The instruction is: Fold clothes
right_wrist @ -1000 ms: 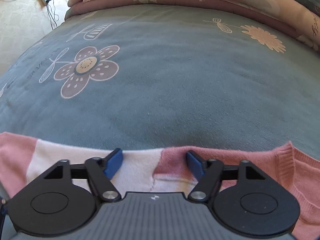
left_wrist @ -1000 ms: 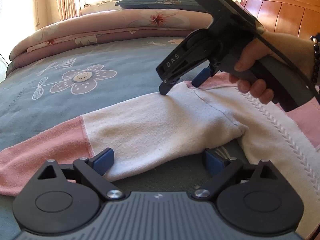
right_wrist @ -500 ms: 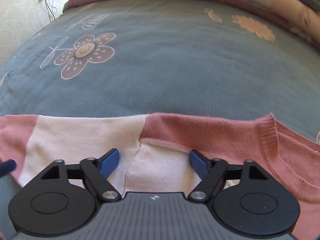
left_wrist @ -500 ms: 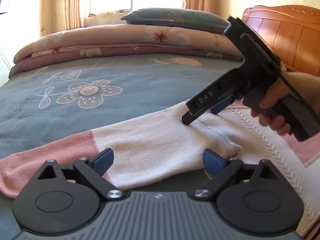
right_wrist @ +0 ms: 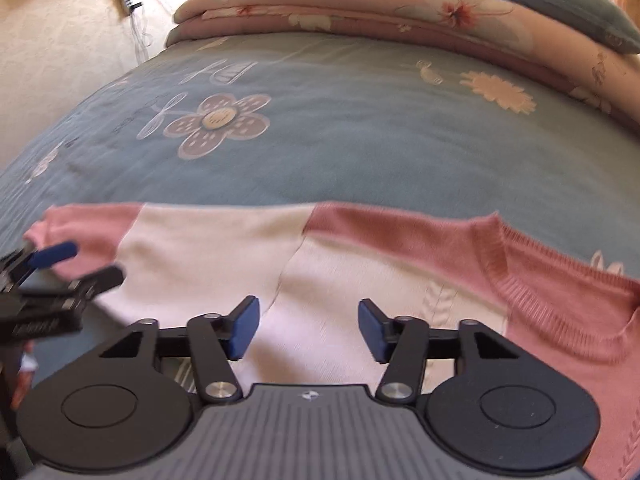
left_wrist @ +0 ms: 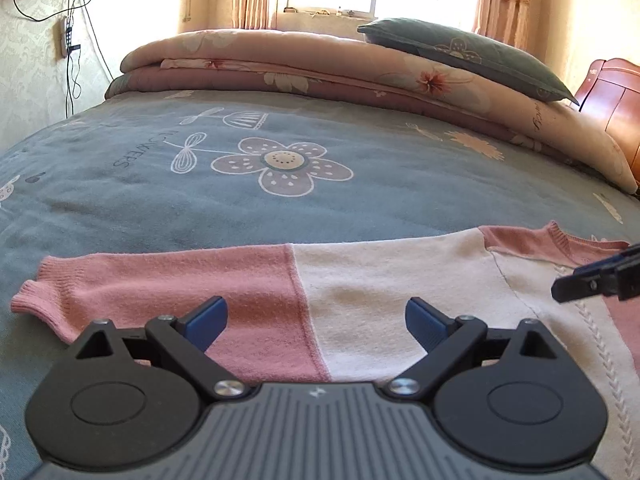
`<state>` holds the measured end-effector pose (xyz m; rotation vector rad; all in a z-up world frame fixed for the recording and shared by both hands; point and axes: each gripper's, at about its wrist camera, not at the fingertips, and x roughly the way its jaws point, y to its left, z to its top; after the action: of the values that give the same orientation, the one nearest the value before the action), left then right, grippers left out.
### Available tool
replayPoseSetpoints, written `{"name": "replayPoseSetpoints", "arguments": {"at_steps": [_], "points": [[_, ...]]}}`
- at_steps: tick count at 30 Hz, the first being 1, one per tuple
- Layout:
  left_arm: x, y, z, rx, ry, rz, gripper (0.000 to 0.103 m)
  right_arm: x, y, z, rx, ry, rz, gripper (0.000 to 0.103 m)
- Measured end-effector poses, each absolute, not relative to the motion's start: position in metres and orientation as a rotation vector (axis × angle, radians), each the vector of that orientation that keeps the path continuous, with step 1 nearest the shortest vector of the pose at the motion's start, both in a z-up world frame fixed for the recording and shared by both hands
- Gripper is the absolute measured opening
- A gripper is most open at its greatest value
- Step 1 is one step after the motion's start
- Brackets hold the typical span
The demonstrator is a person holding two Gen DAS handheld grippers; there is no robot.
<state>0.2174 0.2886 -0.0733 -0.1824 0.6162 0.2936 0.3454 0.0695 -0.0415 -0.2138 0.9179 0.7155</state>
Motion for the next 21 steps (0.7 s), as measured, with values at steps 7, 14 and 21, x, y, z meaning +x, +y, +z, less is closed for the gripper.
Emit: {"name": "replayPoseSetpoints", "arguments": {"at_steps": [7, 14, 21], "points": [[0.220, 0.288, -0.075, -0.166, 0.617, 0.302, 0.096, 0.329, 0.106, -0.066, -0.314, 0.941, 0.801, 0.038], [0.225, 0.298, -0.088, -0.155, 0.730, 0.400, 0.097, 0.308, 0.113, -0.060, -0.403, 0.871, 0.796, 0.039], [0.220, 0.311, -0.085, -0.191, 0.703, 0.448, 0.097, 0.294, 0.145, -0.066, -0.371, 0.902, 0.911, 0.041]]}}
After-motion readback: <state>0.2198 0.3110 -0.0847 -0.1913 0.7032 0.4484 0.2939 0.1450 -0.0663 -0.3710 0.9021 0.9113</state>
